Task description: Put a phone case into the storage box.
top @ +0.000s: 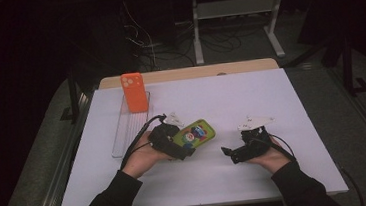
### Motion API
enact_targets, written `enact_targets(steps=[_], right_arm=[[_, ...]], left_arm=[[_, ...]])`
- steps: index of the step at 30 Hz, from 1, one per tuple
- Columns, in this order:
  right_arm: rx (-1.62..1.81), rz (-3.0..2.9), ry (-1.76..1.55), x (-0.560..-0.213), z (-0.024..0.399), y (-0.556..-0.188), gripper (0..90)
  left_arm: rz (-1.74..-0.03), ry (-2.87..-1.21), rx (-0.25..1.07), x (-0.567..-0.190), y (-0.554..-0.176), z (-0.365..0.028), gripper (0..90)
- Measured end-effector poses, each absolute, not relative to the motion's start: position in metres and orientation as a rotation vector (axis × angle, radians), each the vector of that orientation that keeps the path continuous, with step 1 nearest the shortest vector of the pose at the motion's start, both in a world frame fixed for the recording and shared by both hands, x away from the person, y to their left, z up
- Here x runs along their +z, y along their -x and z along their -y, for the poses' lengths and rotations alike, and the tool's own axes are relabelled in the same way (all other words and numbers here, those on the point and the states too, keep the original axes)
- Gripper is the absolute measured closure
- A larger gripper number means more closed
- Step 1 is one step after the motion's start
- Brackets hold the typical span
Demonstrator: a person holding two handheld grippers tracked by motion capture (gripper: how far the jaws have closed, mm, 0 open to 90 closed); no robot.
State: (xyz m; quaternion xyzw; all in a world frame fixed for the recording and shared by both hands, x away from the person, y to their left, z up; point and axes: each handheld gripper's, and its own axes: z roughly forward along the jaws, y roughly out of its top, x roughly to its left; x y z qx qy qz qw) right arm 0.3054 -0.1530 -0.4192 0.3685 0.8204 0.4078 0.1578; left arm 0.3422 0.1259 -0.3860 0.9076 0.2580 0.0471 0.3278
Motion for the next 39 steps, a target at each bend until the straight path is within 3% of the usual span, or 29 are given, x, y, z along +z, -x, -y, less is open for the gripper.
enact_targets(steps=[39], right_arm=[[0.724,-2.138,-0.367,-0.418,0.120,-0.288,0.0]], left_arm=[[-0.686,-2.375,0.111,-0.388,-0.342,-0.124,15.7]])
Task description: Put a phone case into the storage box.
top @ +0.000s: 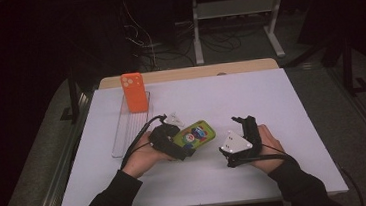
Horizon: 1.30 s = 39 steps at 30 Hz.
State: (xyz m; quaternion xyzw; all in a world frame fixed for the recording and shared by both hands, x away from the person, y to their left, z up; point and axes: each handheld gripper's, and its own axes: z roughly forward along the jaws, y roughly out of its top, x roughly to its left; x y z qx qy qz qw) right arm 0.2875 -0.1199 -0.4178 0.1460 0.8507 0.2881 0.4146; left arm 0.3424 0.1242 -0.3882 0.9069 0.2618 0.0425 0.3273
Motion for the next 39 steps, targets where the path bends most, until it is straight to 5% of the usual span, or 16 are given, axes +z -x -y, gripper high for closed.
enact_targets(steps=[26,39], right_arm=[[0.483,-1.925,0.023,-0.432,0.084,-0.273,0.0],[0.438,-1.854,0.176,-0.441,0.064,-0.277,15.5]], left_arm=[[-0.678,-2.398,0.104,-0.385,-0.344,-0.127,15.7],[-0.695,-2.372,0.095,-0.387,-0.342,-0.125,15.6]])
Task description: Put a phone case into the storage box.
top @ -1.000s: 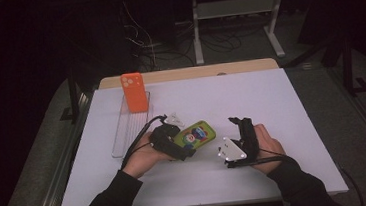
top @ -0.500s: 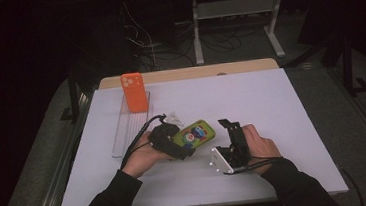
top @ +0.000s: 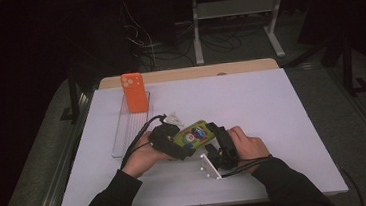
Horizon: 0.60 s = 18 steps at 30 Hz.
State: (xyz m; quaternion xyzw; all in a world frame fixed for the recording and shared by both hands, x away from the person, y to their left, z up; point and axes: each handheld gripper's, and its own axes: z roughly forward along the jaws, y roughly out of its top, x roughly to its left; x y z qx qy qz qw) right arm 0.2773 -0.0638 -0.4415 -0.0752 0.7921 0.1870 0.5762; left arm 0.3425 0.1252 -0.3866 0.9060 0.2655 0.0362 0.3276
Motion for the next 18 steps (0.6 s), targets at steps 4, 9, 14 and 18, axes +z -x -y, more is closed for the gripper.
enact_targets(steps=[4,9,14,18], right_arm=[[0.419,-1.838,0.204,-0.444,0.057,-0.275,28.7],[0.389,-1.845,0.230,-0.446,0.053,-0.272,41.0],[0.367,-1.857,0.245,-0.445,0.053,-0.271,54.4],[0.358,-1.842,0.269,-0.444,0.052,-0.268,66.1]], left_arm=[[-0.674,-2.400,0.096,-0.386,-0.344,-0.127,15.6],[-0.673,-2.406,0.100,-0.386,-0.343,-0.126,15.6],[-0.666,-2.410,0.098,-0.386,-0.343,-0.126,15.6],[-0.659,-2.411,0.095,-0.387,-0.343,-0.125,15.6]])
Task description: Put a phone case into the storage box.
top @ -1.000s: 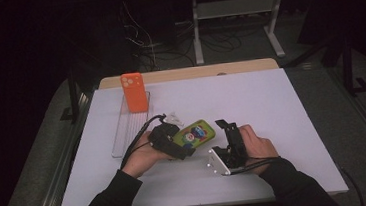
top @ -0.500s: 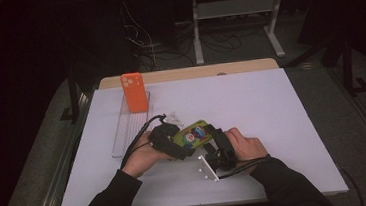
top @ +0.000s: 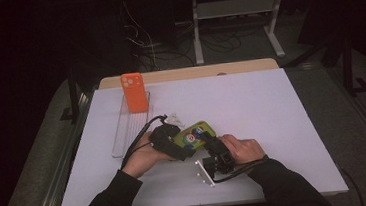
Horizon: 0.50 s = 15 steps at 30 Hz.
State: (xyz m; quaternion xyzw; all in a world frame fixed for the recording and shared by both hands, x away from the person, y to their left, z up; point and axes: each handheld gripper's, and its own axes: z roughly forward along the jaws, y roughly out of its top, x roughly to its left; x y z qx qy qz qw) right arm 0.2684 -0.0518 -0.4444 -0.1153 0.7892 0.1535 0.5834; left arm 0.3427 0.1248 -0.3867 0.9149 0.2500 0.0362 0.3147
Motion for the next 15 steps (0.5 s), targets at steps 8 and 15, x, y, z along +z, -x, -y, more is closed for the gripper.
enact_targets(steps=[8,15], right_arm=[[0.335,-1.811,0.282,-0.4454,0.0511,-0.2647,75.7],[0.331,-1.823,0.234,-0.4436,0.0561,-0.2686,75.8]], left_arm=[[-0.666,-2.358,0.118,-0.3847,-0.3398,-0.1244,13.9],[-0.625,-2.325,0.155,-0.3797,-0.3391,-0.1298,2.7]])
